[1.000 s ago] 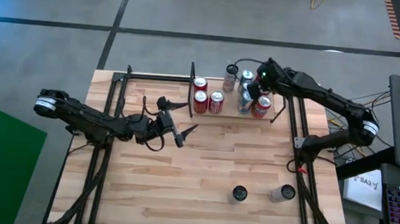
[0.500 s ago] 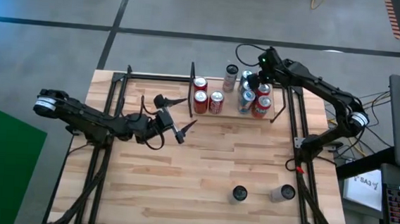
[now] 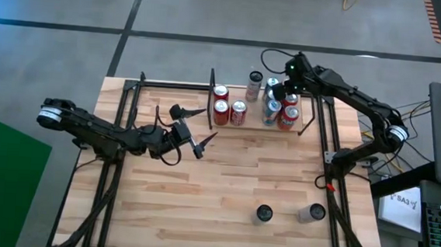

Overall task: Place canned beverage on shelf
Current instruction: Put the red soda can on the shelf

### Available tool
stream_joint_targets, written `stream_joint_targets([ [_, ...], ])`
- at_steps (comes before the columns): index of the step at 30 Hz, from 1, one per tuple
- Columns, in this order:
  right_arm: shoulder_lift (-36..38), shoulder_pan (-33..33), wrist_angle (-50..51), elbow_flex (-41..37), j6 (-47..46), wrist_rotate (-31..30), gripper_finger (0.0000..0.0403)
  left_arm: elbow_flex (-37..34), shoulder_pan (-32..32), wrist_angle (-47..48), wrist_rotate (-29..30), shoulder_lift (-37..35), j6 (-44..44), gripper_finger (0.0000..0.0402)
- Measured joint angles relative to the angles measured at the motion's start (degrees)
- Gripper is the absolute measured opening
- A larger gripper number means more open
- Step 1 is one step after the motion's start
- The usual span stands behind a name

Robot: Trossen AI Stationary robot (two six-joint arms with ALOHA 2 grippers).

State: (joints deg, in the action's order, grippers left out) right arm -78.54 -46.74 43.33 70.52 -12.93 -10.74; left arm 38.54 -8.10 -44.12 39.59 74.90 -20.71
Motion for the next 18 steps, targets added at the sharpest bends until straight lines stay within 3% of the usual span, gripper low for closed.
stream_joint_targets([
  [18, 0.01, -0.04, -0.25, 2.08, 1.32, -1.31, 0.0009, 0.00, 0.04, 0.00, 0.00, 0.00, 0.20, 0.0389],
])
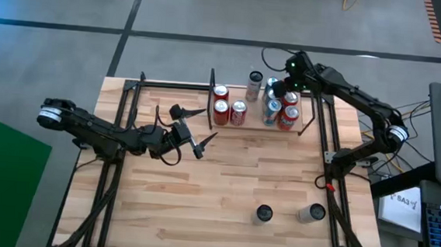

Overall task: Place canned beverage on shelf
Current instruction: Put the red soda can on the shelf, then put the left white and pink soda can on the shelf

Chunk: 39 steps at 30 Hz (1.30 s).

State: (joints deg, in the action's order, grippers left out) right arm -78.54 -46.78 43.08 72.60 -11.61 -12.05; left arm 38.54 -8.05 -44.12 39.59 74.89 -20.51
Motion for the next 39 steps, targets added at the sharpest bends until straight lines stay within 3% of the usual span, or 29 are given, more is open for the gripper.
stream_joint_targets([
  [14, -0.98, -1.12, 0.20, 2.12, 1.31, -2.96, 0.0009, 0.00, 0.00, 0.00, 0.00, 0.00, 0.02, 0.0389],
  [21, 7.35, 3.07, 0.28, 2.12, -0.34, -2.55, 0.0009, 0.00, -0.13, 0.02, -1.74, 0.00, 0.07, 0.0389],
  [27, 15.13, 13.61, 0.35, 2.12, -1.43, 4.26, 0.0009, 0.00, -0.41, -0.12, -11.65, 0.00, 3.10, 0.0389],
  [39, 21.06, 46.74, 3.40, 1.29, -2.04, 4.62, 0.0009, 1.95, -8.15, -1.64, -14.85, 0.18, 6.17, 0.0389],
])
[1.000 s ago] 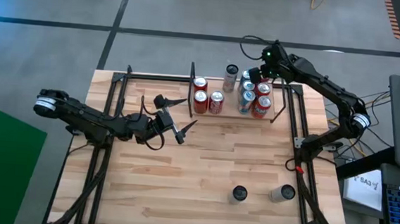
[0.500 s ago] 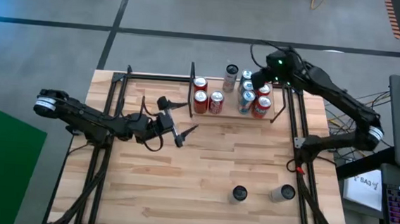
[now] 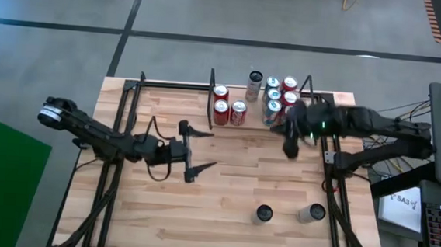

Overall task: Place canned beverage on shelf
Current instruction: Put the left white and pink soda can on the shelf

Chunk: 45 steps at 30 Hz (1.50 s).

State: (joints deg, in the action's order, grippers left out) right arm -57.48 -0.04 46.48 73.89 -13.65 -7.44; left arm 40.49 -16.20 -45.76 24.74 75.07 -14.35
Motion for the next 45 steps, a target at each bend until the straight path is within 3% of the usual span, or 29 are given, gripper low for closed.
stream_joint_targets([
  [8, -3.16, 21.06, -0.44, -2.65, -3.10, -0.77, 0.0009, 0.00, -7.64, -8.44, 3.81, 3.11, 1.57, 0.0389],
  [14, -6.80, 32.65, -0.73, -3.17, -8.90, -6.71, 0.0009, 0.26, -12.30, -15.19, 5.96, 6.77, 1.68, 0.0389],
  [20, -11.27, 39.94, -3.56, -3.17, -11.93, -11.64, 0.0009, 3.25, -13.89, -16.14, 6.12, 10.16, 1.65, 0.0389],
  [26, -16.02, 42.37, -3.95, -3.17, -13.59, -16.63, 0.0022, 5.10, -14.14, -15.95, 6.27, 12.26, 1.71, 0.0389],
  [31, -18.58, 42.39, -3.75, -3.17, -19.19, -16.63, 0.0085, 5.20, -14.30, -16.00, 8.24, 12.35, 1.83, 0.0389],
  [40, -19.69, 42.41, -2.47, -3.20, -22.48, -16.29, 0.0269, 5.18, -14.36, -15.83, 8.40, 12.35, 1.83, 0.0389],
  [45, -20.08, 42.40, -2.43, -3.20, -22.59, -15.97, 0.0341, 5.16, -14.36, -15.74, 9.00, 12.33, 1.83, 0.0389],
])
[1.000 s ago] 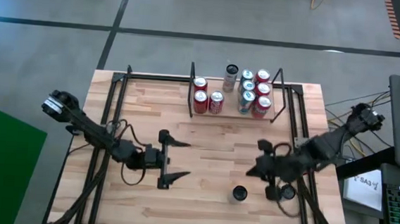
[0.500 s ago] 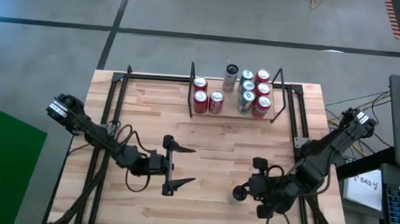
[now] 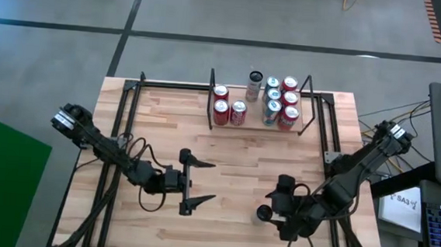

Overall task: Place canned beverage on shelf
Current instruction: Put the left white and pink soda can on the shelf

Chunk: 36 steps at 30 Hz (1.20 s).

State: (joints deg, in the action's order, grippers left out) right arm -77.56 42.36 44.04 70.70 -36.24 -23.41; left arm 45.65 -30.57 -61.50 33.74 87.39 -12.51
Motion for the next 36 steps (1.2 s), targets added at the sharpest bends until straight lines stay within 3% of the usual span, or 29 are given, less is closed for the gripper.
stream_joint_targets([
  [4, -1.75, 0.01, 0.20, -0.07, -0.43, 2.77, 0.0363, -0.02, 0.00, 0.11, 0.28, 0.00, 0.18, 0.0389],
  [14, -5.57, -0.15, 2.22, -0.11, -4.98, 5.39, 0.0365, -0.04, 0.00, 0.33, 0.28, 0.00, 1.05, 0.0389],
  [23, -9.59, -1.82, 1.95, -0.11, -2.11, 5.39, 0.0361, -0.04, 0.00, 0.63, 0.31, 0.00, 1.05, 0.0389],
  [27, -9.66, -2.42, 1.89, -0.11, -1.32, 5.42, 0.0328, -0.07, 0.00, 0.68, 0.35, 0.00, 1.05, 0.0389],
  [33, -8.78, -2.85, 1.89, 0.07, -1.21, 5.72, 0.0238, -0.07, 0.00, 0.84, 0.44, -0.02, 0.91, 0.0389],
  [36, -8.57, -3.04, 1.87, 1.09, -1.21, 5.85, 0.0235, -0.09, -0.11, 0.87, 3.79, -0.26, -0.55, 0.0389],
])
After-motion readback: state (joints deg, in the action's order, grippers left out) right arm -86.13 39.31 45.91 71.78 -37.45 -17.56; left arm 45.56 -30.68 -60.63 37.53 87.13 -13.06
